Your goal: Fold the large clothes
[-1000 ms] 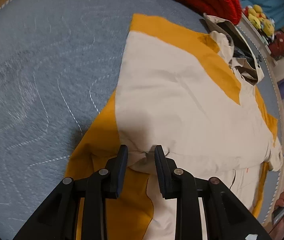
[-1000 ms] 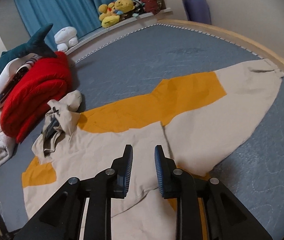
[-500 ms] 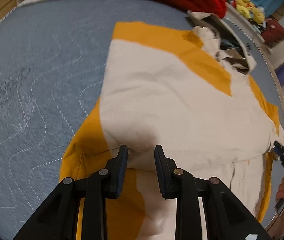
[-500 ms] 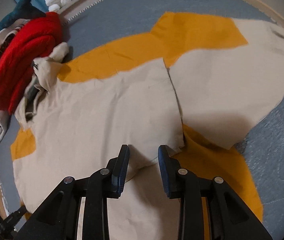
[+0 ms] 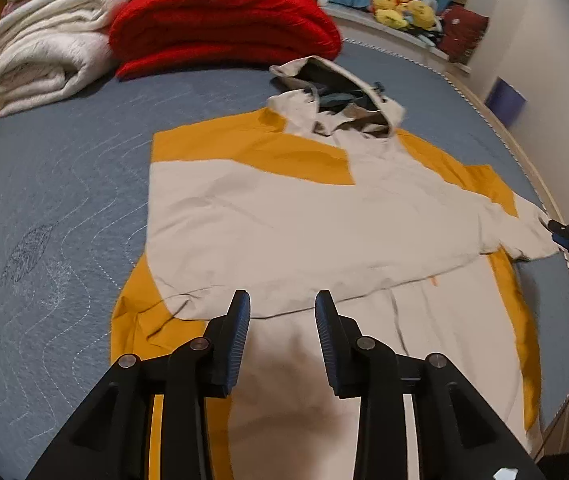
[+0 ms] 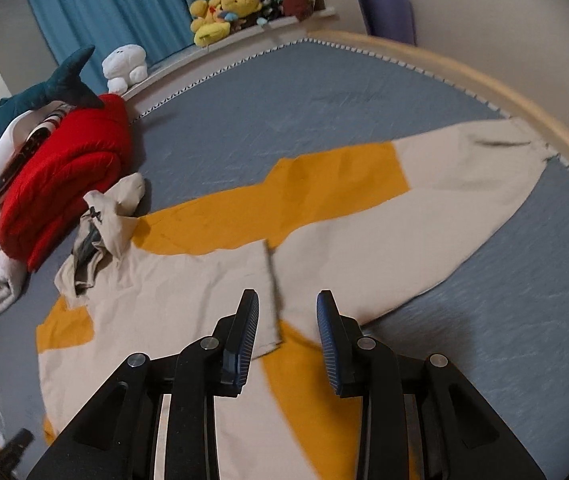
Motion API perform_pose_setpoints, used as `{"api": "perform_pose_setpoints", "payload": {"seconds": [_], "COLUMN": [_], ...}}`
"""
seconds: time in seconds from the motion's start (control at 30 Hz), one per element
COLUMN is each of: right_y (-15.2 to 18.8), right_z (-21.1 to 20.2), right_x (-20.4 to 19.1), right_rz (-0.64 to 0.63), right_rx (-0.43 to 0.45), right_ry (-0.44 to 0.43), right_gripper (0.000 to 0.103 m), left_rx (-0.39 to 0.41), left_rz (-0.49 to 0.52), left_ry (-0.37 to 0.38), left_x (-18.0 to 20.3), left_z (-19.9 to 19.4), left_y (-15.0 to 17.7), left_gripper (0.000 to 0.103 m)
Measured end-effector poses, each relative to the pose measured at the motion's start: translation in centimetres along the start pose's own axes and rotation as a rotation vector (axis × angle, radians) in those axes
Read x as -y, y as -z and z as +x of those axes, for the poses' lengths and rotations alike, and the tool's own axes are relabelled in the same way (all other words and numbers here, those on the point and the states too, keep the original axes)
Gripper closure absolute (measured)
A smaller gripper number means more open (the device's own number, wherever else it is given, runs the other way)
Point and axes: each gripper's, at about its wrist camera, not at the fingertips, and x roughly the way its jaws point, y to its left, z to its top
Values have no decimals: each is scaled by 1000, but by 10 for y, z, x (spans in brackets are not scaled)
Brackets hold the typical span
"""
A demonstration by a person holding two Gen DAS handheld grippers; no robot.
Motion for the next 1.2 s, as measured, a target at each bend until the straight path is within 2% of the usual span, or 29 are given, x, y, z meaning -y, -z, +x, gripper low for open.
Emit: {"api": "perform_pose_setpoints", "payload": {"seconds": [0.13, 0.23, 0.3, 0.37, 0.43, 0.57, 0.7, 0.93, 1.1, 1.2], "right_y": [-7, -20, -29, -34, -38, -43, -46, -56, -58, -58], "right_z": [-6, -15, -22, -21, -18, 2, 24, 58, 88, 99], "right_x": [41, 82, 124, 157, 192, 241, 266, 290, 321, 341], "right_rz": [1, 14, 75, 145, 226, 350, 411, 422, 513, 578], "right_rx": [16, 78, 132, 136, 146, 118, 84, 48, -3, -16], "right_ry": [-13, 6, 47, 58, 71, 61, 37, 20, -4, -12], "right_gripper": [71, 71, 71, 72, 86, 87, 85, 80, 72, 71], "left_rx": [25, 22, 13, 11, 7, -5, -14, -15, -10, -6], "left_rz": [30, 51, 64, 64, 50, 26, 20, 14, -2, -25], "left_ry": [20, 17, 7, -6, -11, -35, -49, -65, -70, -72], "left_x": [14, 19, 18, 14, 8, -4, -9, -14, -18, -23], "left_z": [-7, -3, 3, 7, 12, 29, 43, 54, 60, 63], "left_y": [-1, 1, 2, 2, 0, -5, -8, -11, -15, -17], "left_gripper": [71, 70, 70, 70, 70, 71, 71, 70, 70, 71]}}
